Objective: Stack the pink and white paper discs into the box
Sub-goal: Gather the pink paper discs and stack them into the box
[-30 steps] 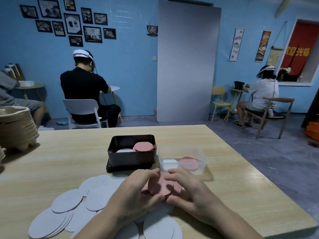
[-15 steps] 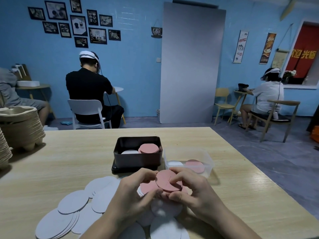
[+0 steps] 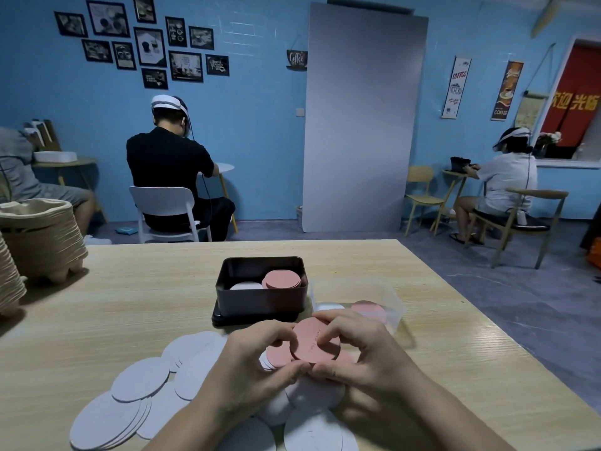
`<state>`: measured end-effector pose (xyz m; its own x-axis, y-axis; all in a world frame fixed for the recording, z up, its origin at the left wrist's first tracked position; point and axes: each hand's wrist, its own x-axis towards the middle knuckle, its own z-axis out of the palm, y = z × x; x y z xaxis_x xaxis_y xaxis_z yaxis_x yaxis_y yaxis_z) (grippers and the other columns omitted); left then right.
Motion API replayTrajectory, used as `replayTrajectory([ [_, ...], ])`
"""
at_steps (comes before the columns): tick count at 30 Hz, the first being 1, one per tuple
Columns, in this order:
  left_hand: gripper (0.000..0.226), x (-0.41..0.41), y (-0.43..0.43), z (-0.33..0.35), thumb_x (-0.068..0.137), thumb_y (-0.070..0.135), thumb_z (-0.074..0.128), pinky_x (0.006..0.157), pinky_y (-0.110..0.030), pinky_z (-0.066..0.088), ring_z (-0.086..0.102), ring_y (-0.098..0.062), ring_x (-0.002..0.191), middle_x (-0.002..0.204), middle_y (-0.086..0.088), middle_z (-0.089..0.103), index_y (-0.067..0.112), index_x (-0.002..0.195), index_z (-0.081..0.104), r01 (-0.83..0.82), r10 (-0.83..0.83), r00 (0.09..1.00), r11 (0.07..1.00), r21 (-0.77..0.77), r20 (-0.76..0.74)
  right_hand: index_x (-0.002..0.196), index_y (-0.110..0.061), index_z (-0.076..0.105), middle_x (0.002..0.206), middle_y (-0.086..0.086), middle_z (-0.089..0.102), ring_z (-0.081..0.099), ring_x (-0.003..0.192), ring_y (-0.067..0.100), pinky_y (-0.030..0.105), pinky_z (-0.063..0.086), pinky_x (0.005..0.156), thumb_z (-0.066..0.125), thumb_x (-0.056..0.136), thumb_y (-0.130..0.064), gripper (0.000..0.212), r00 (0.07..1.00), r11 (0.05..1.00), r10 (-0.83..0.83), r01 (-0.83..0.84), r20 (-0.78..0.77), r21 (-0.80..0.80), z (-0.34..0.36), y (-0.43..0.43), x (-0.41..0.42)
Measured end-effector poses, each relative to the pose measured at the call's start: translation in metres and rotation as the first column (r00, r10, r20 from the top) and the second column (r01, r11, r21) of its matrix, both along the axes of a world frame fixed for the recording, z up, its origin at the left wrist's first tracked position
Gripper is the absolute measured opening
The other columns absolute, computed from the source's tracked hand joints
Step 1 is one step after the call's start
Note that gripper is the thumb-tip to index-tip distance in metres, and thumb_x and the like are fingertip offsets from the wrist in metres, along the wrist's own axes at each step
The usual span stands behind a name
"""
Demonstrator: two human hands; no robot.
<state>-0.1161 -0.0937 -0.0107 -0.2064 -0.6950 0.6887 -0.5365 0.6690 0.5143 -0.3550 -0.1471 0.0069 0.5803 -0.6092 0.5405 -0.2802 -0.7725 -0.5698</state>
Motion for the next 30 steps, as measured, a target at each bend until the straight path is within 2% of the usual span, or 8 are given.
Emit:
replayTrajectory([
  [4,0.025,-0.001,-0.002,0.005,0.076,0.028,0.088,0.079,-0.025,0.054,0.068,-0.007,0.099,0.107,0.016,0.071,0.024,0.090,0.068,0.022,-0.020,0.997,0.999,-0.025,0.079,0.093,-0.025,0.066,0.128,-0.005,0.066,0.055,0.128,-0.002,0.024,0.049,0.097,0.086,0.080,-0.045,0.031,0.983,0.990,0.013,-0.038,-0.182,-0.134,0.012,-0.002,-0.003],
  [6,0.024,0.001,-0.003,0.007,0.074,0.026,0.087,0.079,-0.024,0.054,0.067,-0.004,0.100,0.108,0.017,0.068,0.024,0.088,0.068,0.018,-0.013,0.993,0.999,-0.040,0.115,0.092,-0.022,0.066,0.128,-0.003,0.065,0.055,0.124,-0.002,0.028,0.050,0.096,0.085,0.081,-0.046,0.032,0.967,0.986,0.016,-0.058,-0.255,-0.158,0.019,-0.004,-0.002],
  [8,0.024,0.004,-0.005,0.007,0.074,0.026,0.087,0.078,-0.027,0.056,0.067,-0.004,0.100,0.108,0.018,0.067,0.026,0.087,0.067,0.012,-0.006,0.990,0.999,-0.046,0.138,0.090,-0.022,0.064,0.123,-0.005,0.063,0.060,0.113,0.005,0.034,0.052,0.091,0.084,0.082,-0.045,0.031,0.958,0.981,0.030,-0.082,-0.284,-0.174,0.024,-0.005,0.002],
  [11,0.026,0.012,-0.009,0.007,0.075,0.029,0.089,0.075,-0.027,0.056,0.066,-0.001,0.098,0.109,0.019,0.066,0.029,0.088,0.066,0.011,0.001,0.983,0.998,-0.065,0.183,0.087,-0.021,0.065,0.117,-0.006,0.063,0.063,0.103,0.012,0.036,0.053,0.084,0.083,0.082,-0.043,0.029,0.960,0.971,0.031,-0.095,-0.279,-0.220,0.027,-0.006,0.011],
  [16,0.021,0.031,-0.011,0.016,0.082,0.041,0.081,0.070,-0.026,0.055,0.060,0.001,0.093,0.113,0.021,0.059,0.031,0.092,0.065,-0.028,0.052,0.940,0.997,-0.076,0.336,0.086,-0.024,0.065,0.122,-0.007,0.063,0.063,0.104,0.011,0.031,0.054,0.080,0.077,0.085,-0.054,0.033,0.969,0.940,-0.023,-0.063,-0.246,-0.337,0.020,-0.014,0.027],
  [21,0.018,0.049,-0.024,0.027,0.086,0.041,0.075,0.067,-0.029,0.055,0.059,-0.003,0.089,0.112,0.017,0.054,0.031,0.093,0.062,-0.019,0.050,0.906,0.997,-0.078,0.420,0.085,-0.026,0.062,0.123,-0.010,0.061,0.059,0.107,0.012,0.034,0.054,0.078,0.080,0.083,-0.050,0.030,0.971,0.914,-0.050,-0.050,-0.233,-0.402,0.018,-0.028,0.043],
  [25,0.024,0.061,-0.035,0.040,0.086,0.038,0.078,0.076,-0.024,0.053,0.062,-0.010,0.097,0.114,0.008,0.062,0.022,0.099,0.066,-0.014,0.072,0.903,0.990,-0.140,0.423,0.087,-0.026,0.063,0.126,-0.006,0.065,0.061,0.110,0.015,0.030,0.054,0.084,0.082,0.079,-0.051,0.032,0.973,0.904,-0.088,-0.012,-0.214,-0.427,0.027,-0.046,0.053],
  [30,0.029,0.090,-0.049,0.036,0.089,0.043,0.070,0.088,-0.028,0.052,0.064,-0.012,0.108,0.121,0.009,0.064,0.021,0.109,0.065,-0.131,0.190,0.919,0.974,-0.185,0.346,0.087,-0.027,0.062,0.115,-0.006,0.066,0.061,0.110,0.014,0.032,0.050,0.092,0.084,0.075,-0.045,0.030,0.986,0.952,-0.074,0.025,-0.150,-0.304,0.048,-0.081,0.060],
])
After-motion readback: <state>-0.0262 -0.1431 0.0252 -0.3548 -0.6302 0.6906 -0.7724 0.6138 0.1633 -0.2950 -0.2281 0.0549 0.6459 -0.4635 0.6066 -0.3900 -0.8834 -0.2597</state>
